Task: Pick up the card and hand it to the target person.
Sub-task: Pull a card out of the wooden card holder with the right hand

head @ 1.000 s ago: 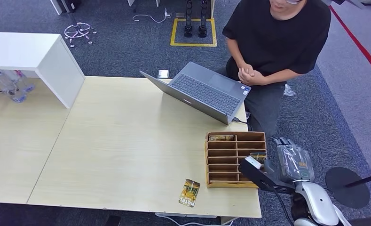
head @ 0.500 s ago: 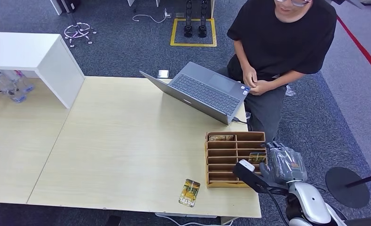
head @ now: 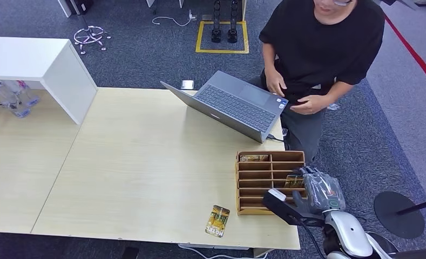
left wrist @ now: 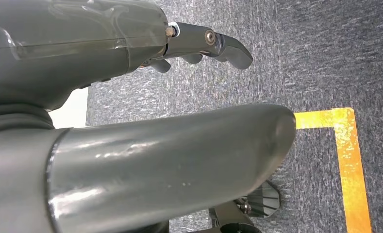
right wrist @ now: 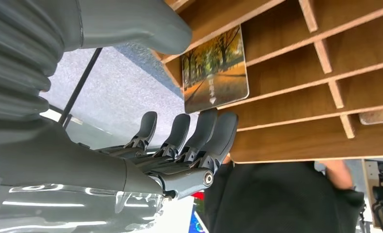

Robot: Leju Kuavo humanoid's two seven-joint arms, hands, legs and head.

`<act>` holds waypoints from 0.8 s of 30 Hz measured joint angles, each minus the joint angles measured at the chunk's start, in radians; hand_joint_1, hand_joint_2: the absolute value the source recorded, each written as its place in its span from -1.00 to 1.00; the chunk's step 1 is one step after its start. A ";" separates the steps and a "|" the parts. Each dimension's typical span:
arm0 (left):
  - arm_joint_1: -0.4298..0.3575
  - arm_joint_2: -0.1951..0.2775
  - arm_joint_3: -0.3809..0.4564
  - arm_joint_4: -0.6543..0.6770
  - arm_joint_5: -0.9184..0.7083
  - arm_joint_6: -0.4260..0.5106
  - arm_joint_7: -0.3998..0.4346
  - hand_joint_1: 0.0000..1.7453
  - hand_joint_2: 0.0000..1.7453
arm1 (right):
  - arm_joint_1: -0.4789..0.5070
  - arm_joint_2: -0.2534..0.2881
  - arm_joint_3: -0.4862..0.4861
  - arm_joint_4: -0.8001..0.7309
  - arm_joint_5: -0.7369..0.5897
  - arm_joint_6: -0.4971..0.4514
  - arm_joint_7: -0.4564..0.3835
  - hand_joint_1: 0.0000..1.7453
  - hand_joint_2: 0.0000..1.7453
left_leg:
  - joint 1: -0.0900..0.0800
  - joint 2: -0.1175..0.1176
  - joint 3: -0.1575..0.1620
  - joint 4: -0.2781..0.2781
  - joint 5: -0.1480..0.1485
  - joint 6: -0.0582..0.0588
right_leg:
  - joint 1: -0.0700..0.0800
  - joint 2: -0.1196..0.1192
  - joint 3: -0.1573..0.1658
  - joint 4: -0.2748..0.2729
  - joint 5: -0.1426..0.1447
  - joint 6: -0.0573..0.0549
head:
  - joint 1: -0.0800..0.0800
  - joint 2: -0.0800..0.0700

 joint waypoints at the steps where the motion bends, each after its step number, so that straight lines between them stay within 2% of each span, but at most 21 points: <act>1: 0.000 0.000 0.000 0.000 0.000 0.000 0.000 -1.00 -1.00 | -0.001 0.000 0.002 0.001 0.000 0.000 0.000 -0.11 1.00 | 0.000 0.000 0.000 0.000 0.000 0.000 | 0.000 0.000 0.000 0.000 0.000 0.000 | 0.000 0.000; 8: 0.000 0.000 0.000 0.000 0.000 0.000 -0.002 -1.00 -1.00 | -0.004 0.000 0.014 0.012 0.001 0.001 0.000 -0.05 1.00 | 0.000 0.000 0.000 0.000 0.000 0.000 | 0.000 0.000 0.000 0.000 0.000 0.000 | 0.000 0.000; 19: 0.000 0.000 0.000 0.000 0.000 0.000 -0.002 -1.00 -1.00 | -0.014 0.000 0.028 0.028 0.002 0.001 0.001 0.42 1.00 | 0.000 0.000 0.000 0.000 0.000 0.000 | 0.000 0.000 0.000 0.000 0.000 0.000 | 0.000 0.000; 24: 0.000 0.000 0.000 0.000 0.000 0.000 -0.002 -1.00 -1.00 | -0.016 0.000 0.028 0.032 0.002 0.001 0.003 0.50 1.00 | 0.000 0.000 0.000 0.000 0.000 0.000 | 0.000 0.000 0.000 0.000 0.000 0.000 | 0.000 0.000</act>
